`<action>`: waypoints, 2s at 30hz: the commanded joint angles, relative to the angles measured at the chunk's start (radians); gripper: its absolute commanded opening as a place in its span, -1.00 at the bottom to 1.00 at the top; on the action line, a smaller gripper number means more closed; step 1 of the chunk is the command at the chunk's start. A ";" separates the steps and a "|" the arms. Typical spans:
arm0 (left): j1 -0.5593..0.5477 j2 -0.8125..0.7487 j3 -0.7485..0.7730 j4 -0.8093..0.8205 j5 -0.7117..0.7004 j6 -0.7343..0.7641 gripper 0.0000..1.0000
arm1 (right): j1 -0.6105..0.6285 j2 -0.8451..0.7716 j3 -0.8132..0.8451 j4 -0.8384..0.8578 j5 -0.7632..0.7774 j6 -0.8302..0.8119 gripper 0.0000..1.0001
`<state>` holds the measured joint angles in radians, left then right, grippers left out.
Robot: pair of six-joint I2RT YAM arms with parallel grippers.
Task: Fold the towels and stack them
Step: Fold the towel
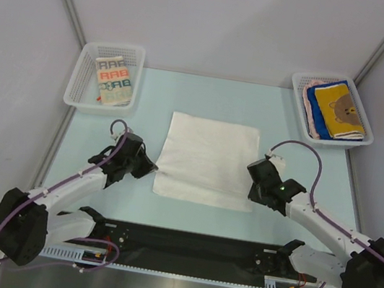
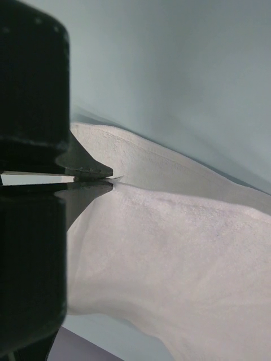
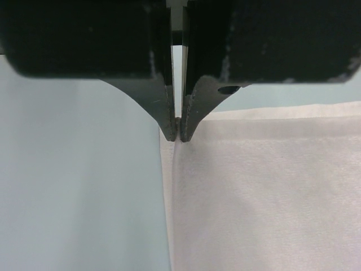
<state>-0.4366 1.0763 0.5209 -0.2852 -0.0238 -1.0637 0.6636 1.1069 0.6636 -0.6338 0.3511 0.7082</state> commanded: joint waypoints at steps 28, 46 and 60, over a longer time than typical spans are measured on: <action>0.065 0.201 0.349 0.101 -0.005 0.102 -0.99 | -0.229 0.164 0.424 0.023 -0.043 -0.185 -1.00; 0.176 0.602 0.941 0.399 0.219 0.240 -0.99 | -0.387 0.499 1.065 0.114 -0.115 -0.332 -1.00; 0.188 0.475 0.699 0.423 0.242 0.223 -0.99 | -0.397 0.366 0.832 0.109 -0.124 -0.285 -1.00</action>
<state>-0.2584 1.6356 1.2598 0.1028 0.1959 -0.8543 0.2707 1.5517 1.5234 -0.5293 0.2268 0.4107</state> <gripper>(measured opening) 0.037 0.059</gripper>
